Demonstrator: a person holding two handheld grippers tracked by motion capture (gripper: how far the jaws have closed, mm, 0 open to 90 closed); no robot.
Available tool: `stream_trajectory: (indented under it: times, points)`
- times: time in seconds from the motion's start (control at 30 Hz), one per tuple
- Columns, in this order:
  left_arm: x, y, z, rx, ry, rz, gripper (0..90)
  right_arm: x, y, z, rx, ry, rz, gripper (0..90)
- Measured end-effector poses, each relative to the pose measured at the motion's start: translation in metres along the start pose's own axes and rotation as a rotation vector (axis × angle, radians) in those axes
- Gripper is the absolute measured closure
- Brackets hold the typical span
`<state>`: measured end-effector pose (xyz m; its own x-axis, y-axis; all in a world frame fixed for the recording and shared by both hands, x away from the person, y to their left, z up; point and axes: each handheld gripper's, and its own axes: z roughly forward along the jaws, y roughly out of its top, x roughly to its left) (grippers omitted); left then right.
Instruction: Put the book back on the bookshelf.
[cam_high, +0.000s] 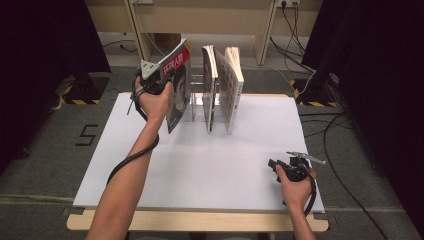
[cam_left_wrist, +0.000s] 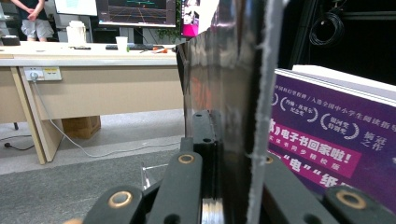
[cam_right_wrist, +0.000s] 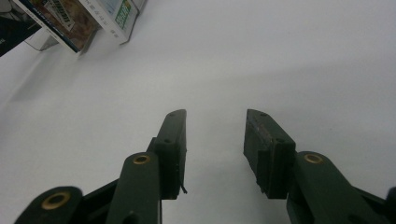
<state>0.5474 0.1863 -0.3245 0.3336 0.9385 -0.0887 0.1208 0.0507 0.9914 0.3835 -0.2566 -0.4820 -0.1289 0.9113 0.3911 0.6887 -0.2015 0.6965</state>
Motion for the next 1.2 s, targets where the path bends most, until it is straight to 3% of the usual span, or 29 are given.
stream_trajectory:
  times: [1.2]
  points:
    - [0.009,-0.009,0.019,-0.04,0.06,-0.008,86.3,-0.001,0.0,0.001,0.003,0.0,-0.007,59.6]
